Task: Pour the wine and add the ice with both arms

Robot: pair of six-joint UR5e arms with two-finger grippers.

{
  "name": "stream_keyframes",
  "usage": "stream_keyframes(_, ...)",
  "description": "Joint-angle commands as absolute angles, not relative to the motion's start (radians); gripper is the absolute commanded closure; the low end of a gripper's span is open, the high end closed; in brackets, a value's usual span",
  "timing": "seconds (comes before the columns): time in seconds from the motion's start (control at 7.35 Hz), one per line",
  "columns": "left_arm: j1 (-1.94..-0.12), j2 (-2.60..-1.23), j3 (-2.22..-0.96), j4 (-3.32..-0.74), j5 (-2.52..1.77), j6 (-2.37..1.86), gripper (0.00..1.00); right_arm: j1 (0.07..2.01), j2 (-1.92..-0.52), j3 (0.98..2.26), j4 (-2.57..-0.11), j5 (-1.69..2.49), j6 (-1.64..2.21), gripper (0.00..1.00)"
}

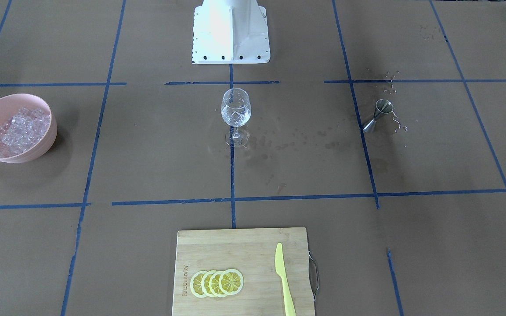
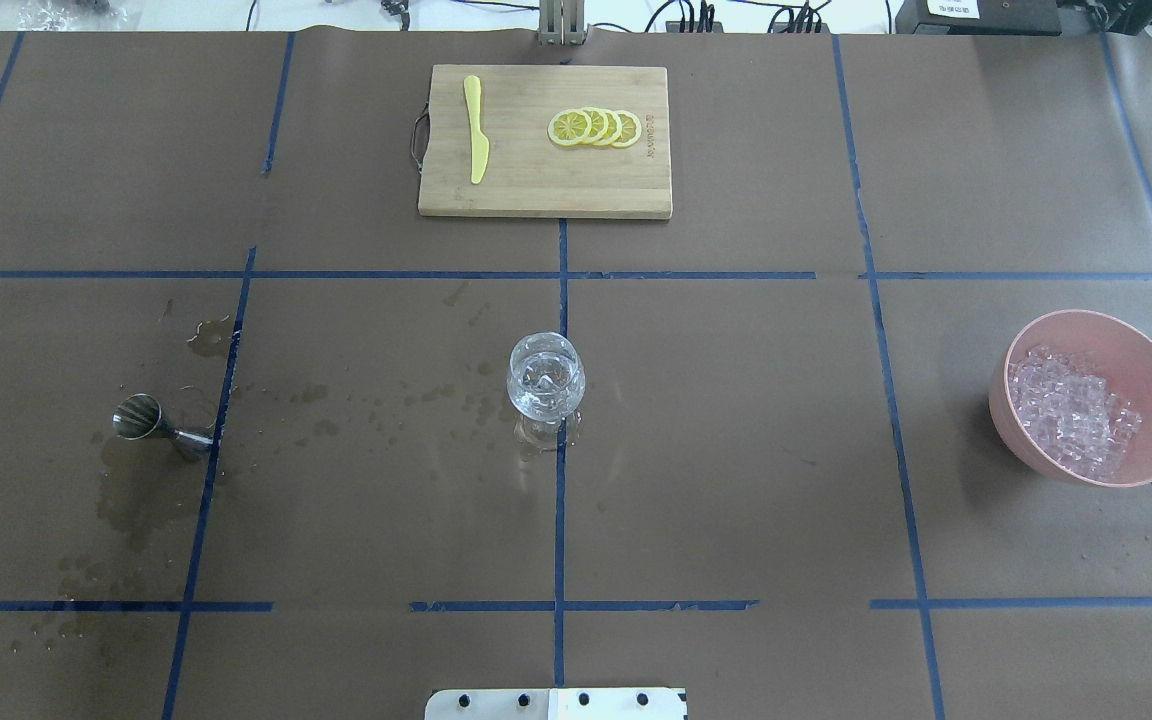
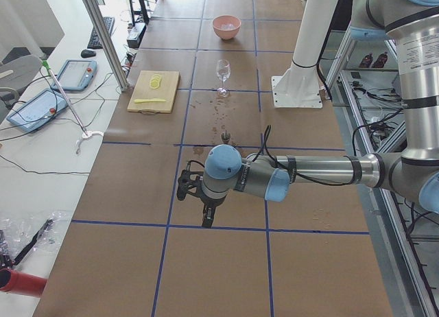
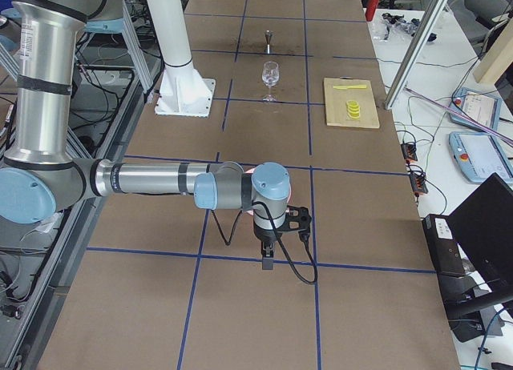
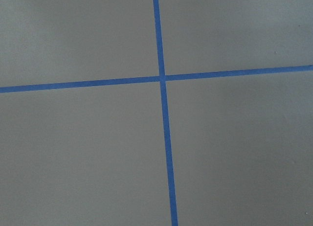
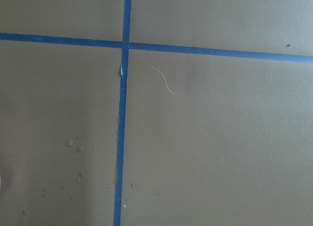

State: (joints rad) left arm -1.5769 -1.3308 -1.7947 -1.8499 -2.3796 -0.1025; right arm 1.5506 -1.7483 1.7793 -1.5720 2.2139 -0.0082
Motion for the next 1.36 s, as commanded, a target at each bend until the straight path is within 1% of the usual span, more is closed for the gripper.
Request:
stream_keyframes(0.0,-1.577,-1.331,-1.795,-1.850,-2.381,-0.101,0.00,1.551,-1.775,1.775,-1.566,2.280,-0.026,0.00)
stream_keyframes(0.54,-1.575,-1.331,-1.792,-1.853,-2.381,-0.100,0.00,1.551,-1.776,1.787,-1.559,2.313,-0.026,0.00)
stream_keyframes(0.82,-1.575,-1.331,-1.790,-1.853,-2.382,-0.100,0.00,1.549,-1.785,1.720,-1.566,2.300,-0.029,0.00)
stream_keyframes(1.22,-1.575,-1.333,-1.789,-1.853,-2.382,-0.098,0.00,1.549,-1.795,1.718,-1.559,2.299,-0.026,0.00)
